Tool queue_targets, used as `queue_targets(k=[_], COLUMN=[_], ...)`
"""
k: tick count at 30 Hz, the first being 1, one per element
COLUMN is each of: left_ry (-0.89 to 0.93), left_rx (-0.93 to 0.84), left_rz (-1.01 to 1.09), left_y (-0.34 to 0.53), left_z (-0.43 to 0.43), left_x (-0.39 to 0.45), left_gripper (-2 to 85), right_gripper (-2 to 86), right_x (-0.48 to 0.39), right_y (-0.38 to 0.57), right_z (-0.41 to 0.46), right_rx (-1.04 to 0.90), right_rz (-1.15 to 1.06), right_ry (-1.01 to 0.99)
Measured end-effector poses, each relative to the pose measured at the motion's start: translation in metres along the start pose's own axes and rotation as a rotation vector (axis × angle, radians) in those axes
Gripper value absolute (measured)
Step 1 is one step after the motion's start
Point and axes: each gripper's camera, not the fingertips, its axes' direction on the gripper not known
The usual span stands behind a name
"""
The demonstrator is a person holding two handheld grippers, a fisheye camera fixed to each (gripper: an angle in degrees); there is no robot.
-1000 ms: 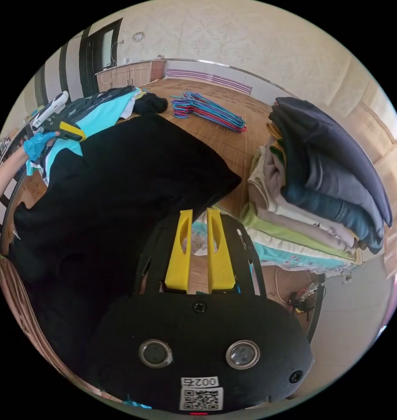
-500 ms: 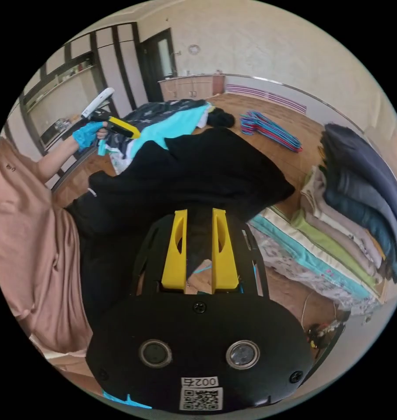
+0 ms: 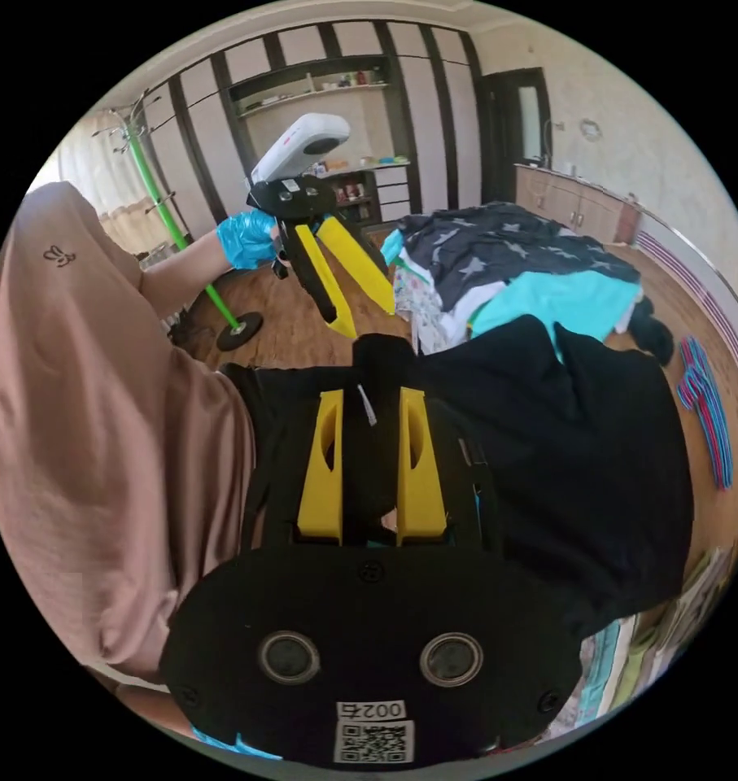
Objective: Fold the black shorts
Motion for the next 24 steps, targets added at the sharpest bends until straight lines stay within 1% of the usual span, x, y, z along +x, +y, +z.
queue_targets(k=[2, 5, 9, 12, 16, 20, 23, 24], left_ry=[0.007, 0.024, -0.013, -0.023, -0.074, -0.106, -0.122, -0.125], left_rx=[-0.015, 0.012, 0.024, 0.052, 0.076, 0.103, 0.097, 0.093], left_rz=[-0.019, -0.051, -0.068, -0.072, -0.108, -0.154, -0.166, -0.171], left_y=[0.017, 0.04, 0.064, 0.083, 0.109, 0.127, 0.134, 0.135], left_z=[0.008, 0.017, 0.021, 0.012, -0.004, -0.004, 0.007, 0.014], left_x=[0.002, 0.006, 0.014, 0.025, 0.039, 0.044, 0.047, 0.048], left_gripper=[7.6, 4.9, 0.1, -0.7, -0.9, -0.4, 2.5, 4.8], right_gripper=[14.1, 14.4, 14.7, 14.8, 14.9, 14.8, 14.7, 14.6], right_x=[-0.013, -0.03, -0.05, -0.067, -0.087, -0.101, -0.112, -0.116], right_y=[-0.012, -0.029, -0.047, -0.059, -0.073, -0.086, -0.092, -0.094], right_z=[0.009, 0.014, 0.013, 0.014, 0.013, 0.008, 0.004, 0.001], right_rx=[-0.038, -0.055, -0.057, -0.073, -0.084, -0.093, -0.092, -0.086], right_rz=[-0.024, -0.028, -0.019, -0.042, -0.071, -0.056, -0.046, -0.043], right_ry=[0.037, 0.088, 0.146, 0.177, 0.217, 0.201, 0.232, 0.234])
